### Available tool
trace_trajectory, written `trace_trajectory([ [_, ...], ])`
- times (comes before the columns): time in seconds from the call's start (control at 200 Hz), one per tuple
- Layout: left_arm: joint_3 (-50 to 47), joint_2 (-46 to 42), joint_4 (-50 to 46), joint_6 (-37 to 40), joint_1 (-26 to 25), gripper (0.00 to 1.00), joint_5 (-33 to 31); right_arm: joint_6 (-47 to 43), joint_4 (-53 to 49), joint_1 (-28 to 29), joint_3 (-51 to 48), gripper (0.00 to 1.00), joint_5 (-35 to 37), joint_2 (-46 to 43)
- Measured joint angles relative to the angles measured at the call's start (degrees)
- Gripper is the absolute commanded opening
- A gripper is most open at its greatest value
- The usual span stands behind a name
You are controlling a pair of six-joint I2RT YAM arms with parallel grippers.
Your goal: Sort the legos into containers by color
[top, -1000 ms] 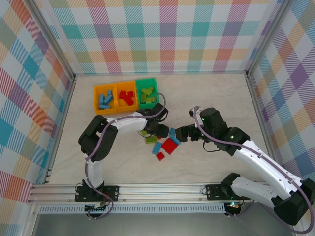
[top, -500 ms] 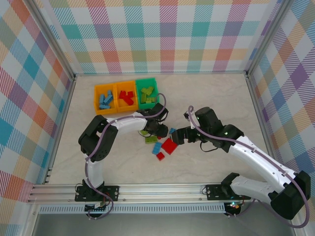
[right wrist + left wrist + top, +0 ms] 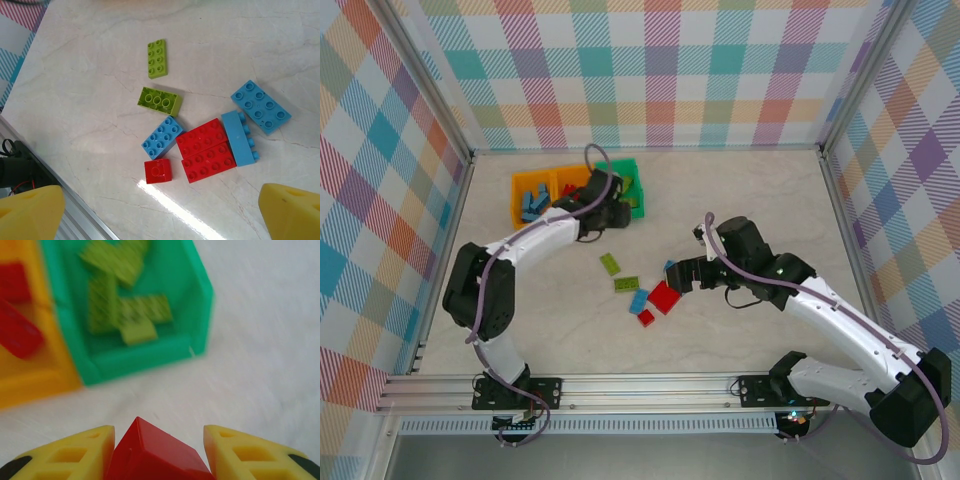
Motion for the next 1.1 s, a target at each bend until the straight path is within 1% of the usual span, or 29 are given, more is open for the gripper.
trace_trajectory([
  [0.14, 2.5, 0.6, 2.3, -1.2, 7.1, 0.29, -3.2, 0.6, 0.5, 0.0, 0.0, 1.00, 0.0, -1.0],
  [0.225, 6.4, 3.7, 2.9, -1.9, 10.4, 0.32, -3.8, 1.2, 0.7, 0.0, -0.1, 1.00, 0.0, -2.0],
  [0.285, 9.1, 6.4, 3.4, -2.3, 12.1, 0.35, -3.8, 1.4, 0.7, 0.0, -0.2, 1.00, 0.0, -2.6],
  [0.32, 10.3, 8.0, 3.5, -2.6, 12.9, 0.41, -3.7, 1.5, 0.7, 0.0, -0.2, 1.00, 0.0, -2.9],
  [0.41, 12.2, 10.7, 3.1, -2.9, 13.7, 0.63, -3.3, 1.7, 0.7, 0.0, -0.4, 0.99, 0.1, -3.5],
  [0.45, 12.8, 11.5, 2.7, -2.6, 13.8, 0.68, -3.1, 1.7, 0.7, 0.0, -0.5, 1.00, 0.1, -3.8],
  [0.54, 13.1, 11.7, 2.4, -3.1, 13.7, 0.72, -2.6, 1.9, 0.7, 0.0, -0.5, 1.00, 0.3, -4.1],
  [0.64, 13.1, 10.9, 2.4, -3.0, 13.7, 0.74, -1.8, 2.1, 0.7, 0.0, -0.7, 0.99, 0.8, -4.2],
  [0.715, 11.9, 8.5, 2.4, -3.0, 13.7, 0.74, -0.3, 2.4, 0.7, 0.0, -1.0, 1.00, 1.7, -4.2],
  [0.84, 6.8, 0.2, 2.9, -2.7, 12.9, 0.75, 3.7, 2.6, 0.7, 0.0, -1.3, 1.00, 3.5, -3.4],
  [0.91, 3.6, -5.8, 2.9, -0.9, 10.9, 0.76, 5.6, 2.6, 1.0, 0.0, -1.3, 1.00, 4.7, -1.9],
  [0.975, 1.0, -11.5, 2.7, 2.4, 7.3, 0.77, 7.0, 2.5, 1.3, 0.0, -1.3, 1.00, 5.7, -0.1],
  [1.1, -4.3, -22.3, 1.7, 10.9, -1.9, 0.77, 10.3, 2.4, 1.9, 0.0, -1.3, 1.00, 7.1, 4.2],
])
